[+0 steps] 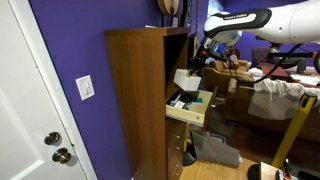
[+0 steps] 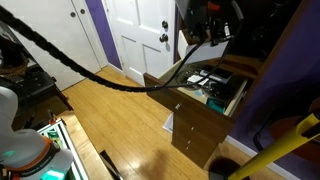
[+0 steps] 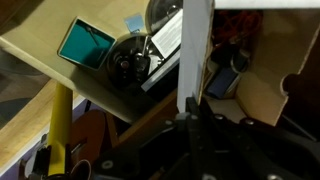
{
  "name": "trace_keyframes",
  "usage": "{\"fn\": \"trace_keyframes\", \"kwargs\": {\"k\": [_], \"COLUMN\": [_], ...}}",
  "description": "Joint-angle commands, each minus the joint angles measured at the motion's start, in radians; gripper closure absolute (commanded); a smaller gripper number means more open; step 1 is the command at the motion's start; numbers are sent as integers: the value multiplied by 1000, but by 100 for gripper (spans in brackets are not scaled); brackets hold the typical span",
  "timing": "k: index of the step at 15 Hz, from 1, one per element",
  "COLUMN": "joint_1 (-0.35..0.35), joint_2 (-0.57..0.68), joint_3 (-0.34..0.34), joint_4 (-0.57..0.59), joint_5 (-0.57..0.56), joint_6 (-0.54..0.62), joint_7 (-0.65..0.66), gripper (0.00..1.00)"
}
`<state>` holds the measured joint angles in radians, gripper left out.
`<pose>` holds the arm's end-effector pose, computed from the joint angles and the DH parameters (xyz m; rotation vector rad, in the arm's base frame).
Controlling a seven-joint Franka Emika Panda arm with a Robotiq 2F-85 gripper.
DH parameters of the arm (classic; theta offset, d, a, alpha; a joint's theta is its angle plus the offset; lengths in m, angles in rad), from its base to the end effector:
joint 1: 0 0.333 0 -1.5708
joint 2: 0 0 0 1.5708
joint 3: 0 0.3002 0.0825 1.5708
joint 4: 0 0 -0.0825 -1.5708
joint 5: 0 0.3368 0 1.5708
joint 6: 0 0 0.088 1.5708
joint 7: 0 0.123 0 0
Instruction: Pick up the white box from the open drawer and put it on the first shelf from the top
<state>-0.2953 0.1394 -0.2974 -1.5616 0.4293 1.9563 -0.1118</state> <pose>0.5092 -0.2888 0.5694 -2.7093 0.8131 -0.5361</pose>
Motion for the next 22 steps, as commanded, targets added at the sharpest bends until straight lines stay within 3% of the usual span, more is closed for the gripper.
{"fn": "trace_keyframes", "kwargs": {"k": [1,9,13,21,22], "joint_1": [-23,-3,19,47,46], "joint_2": [76,158,182,197,198], "joint_3": [19,61,71,59,60], "joint_4": [64,53,52,76,80], "joint_5": [87,107,56,-69,-75], "joint_6": [94,420,443,374,371], "joint_7": [133,443,560,721,730], "gripper": [99,99,99,99,71]}}
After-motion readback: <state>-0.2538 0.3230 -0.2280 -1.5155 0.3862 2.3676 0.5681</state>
